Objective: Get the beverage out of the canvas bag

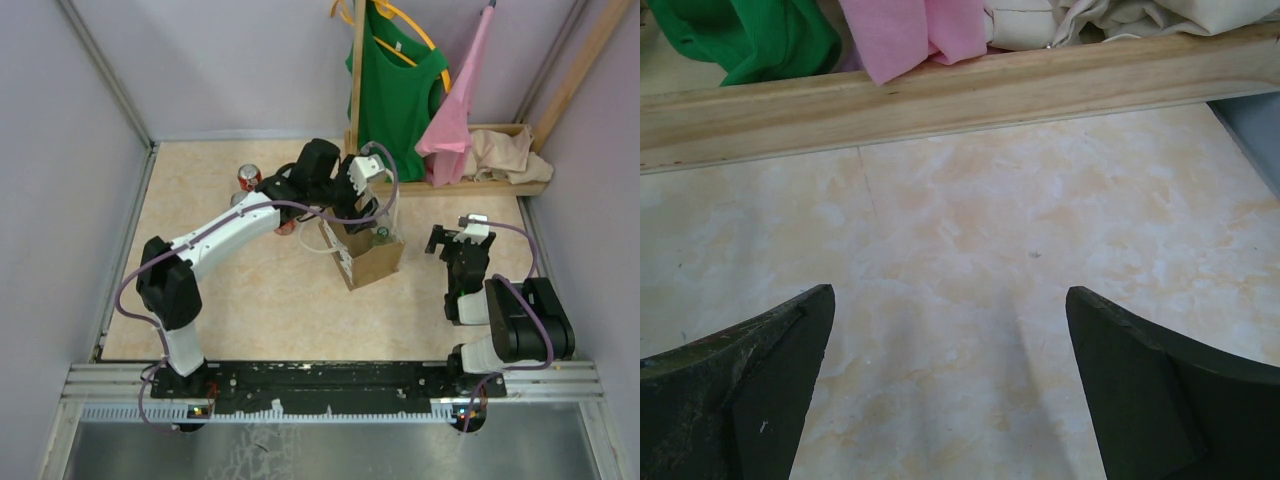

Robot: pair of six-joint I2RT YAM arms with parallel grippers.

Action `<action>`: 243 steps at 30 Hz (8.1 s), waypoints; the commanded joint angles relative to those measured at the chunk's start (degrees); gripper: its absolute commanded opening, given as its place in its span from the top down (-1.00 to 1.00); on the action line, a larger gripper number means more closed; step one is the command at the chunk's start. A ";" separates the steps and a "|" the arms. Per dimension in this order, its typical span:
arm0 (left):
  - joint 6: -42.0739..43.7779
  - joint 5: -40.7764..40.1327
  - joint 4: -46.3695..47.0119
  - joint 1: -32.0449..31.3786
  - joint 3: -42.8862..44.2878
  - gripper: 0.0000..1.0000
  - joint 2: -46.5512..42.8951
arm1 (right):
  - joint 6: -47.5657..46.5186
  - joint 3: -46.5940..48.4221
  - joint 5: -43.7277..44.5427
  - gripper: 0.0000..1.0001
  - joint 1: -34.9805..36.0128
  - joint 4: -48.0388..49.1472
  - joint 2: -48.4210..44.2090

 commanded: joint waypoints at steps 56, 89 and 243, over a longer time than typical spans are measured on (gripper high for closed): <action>0.26 3.70 8.19 -3.01 -1.43 -0.74 9.65 | 0.48 1.18 -0.02 -0.98 -0.11 2.50 0.03; 0.11 4.44 8.98 -2.93 -4.83 -0.06 12.05 | 0.47 1.18 0.05 -0.98 -0.09 2.50 0.03; -18.23 -24.59 29.58 20.62 -47.90 1.00 -34.32 | 0.47 1.18 0.05 -0.98 -0.13 2.50 0.01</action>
